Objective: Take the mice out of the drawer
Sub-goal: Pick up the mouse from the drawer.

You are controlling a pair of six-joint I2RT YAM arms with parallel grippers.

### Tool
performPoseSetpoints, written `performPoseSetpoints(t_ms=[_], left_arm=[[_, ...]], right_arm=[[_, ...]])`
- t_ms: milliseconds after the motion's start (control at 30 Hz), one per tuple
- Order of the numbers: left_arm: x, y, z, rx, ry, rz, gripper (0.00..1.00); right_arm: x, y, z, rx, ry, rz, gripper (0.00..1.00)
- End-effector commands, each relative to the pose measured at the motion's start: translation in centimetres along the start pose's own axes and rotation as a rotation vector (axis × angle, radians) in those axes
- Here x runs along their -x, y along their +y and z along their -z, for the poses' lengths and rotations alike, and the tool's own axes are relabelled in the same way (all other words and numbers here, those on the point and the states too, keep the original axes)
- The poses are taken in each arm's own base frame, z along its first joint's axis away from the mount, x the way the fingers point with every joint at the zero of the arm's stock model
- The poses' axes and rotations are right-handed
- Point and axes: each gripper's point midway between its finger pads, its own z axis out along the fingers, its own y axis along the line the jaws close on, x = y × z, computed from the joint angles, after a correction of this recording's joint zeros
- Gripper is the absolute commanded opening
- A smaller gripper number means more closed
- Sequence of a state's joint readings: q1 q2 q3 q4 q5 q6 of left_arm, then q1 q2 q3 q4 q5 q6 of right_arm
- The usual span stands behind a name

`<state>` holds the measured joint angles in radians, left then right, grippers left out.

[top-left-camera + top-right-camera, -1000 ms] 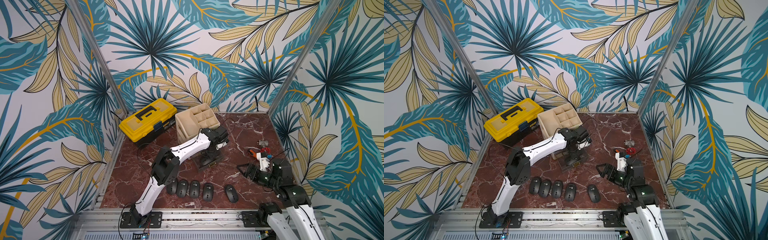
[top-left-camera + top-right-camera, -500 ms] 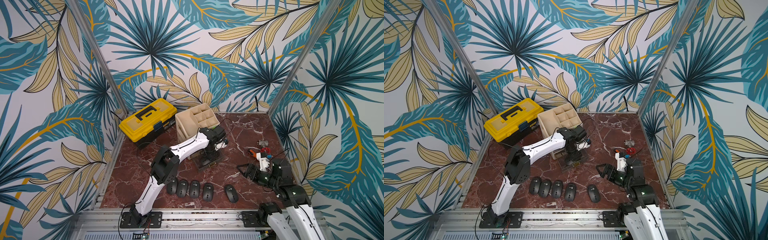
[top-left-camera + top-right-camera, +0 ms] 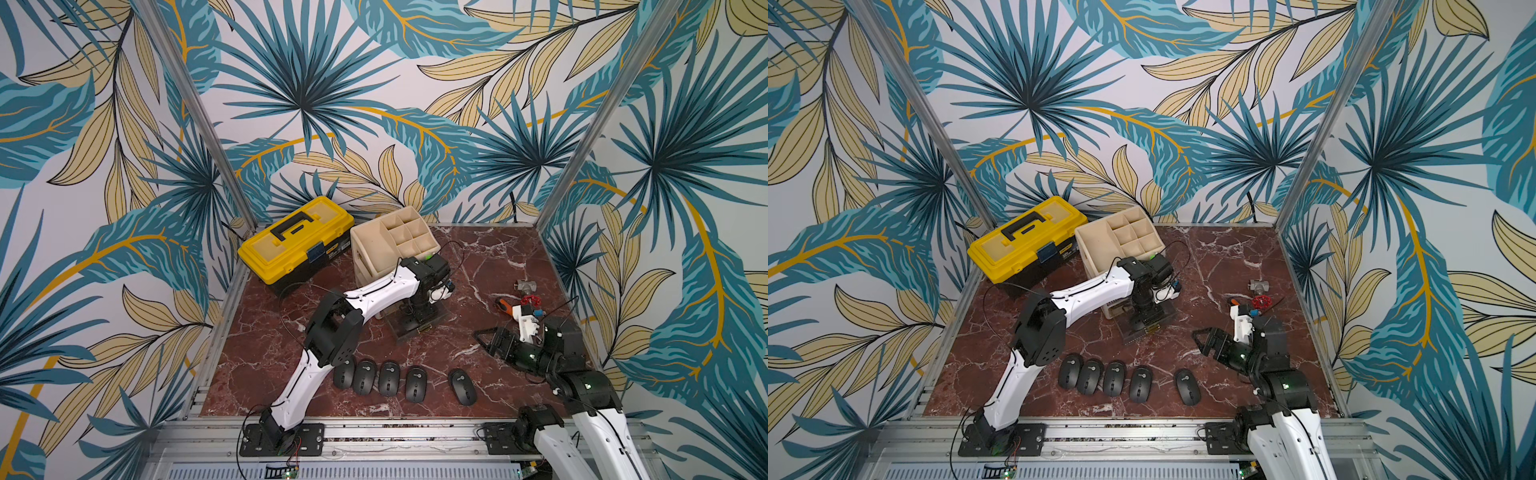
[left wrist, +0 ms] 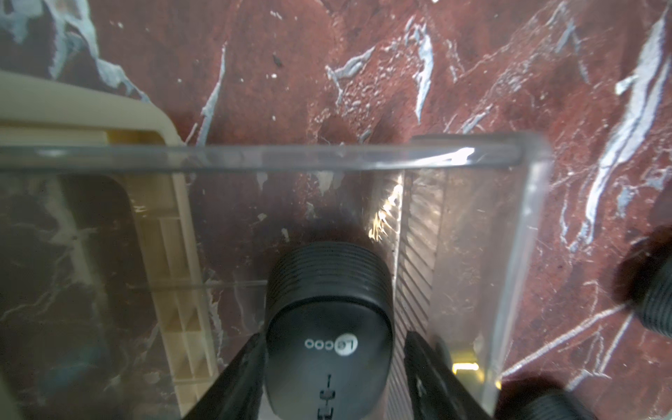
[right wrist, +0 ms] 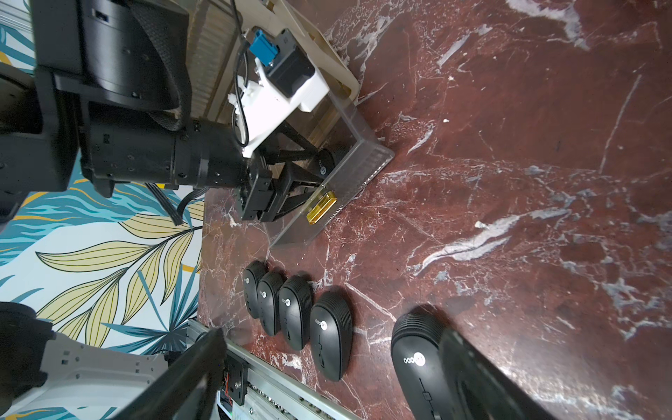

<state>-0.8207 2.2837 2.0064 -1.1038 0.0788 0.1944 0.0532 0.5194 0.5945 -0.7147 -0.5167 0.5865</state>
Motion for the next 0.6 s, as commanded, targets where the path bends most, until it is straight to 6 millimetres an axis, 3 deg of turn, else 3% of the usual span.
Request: performPoseSetpoints(t_ms=[0,333,433,567], left_arm=[[-1.5,-0.6,-2.5,-0.035,0.067,0.010,0.63],[-2.5,0.9,-4.0,0.085,0.109,0.031,0.67],[-2.4,0.9,-4.1,0.081,0.102,0.032,0.74],[-2.1,0.8,-3.8,0.080,0.090,0.030,0.76]], right_arm=[[-0.7,-0.7,-0.5,-0.011,0.025,-0.003,0.93],[-0.5,-0.6,-0.6,-0.005,0.026,-0.006,0.93],[-0.5,-0.6,-0.6,-0.005,0.026,-0.005,0.93],[-0.5,-0.6,-0.6,-0.005,0.024,-0.005,0.94]])
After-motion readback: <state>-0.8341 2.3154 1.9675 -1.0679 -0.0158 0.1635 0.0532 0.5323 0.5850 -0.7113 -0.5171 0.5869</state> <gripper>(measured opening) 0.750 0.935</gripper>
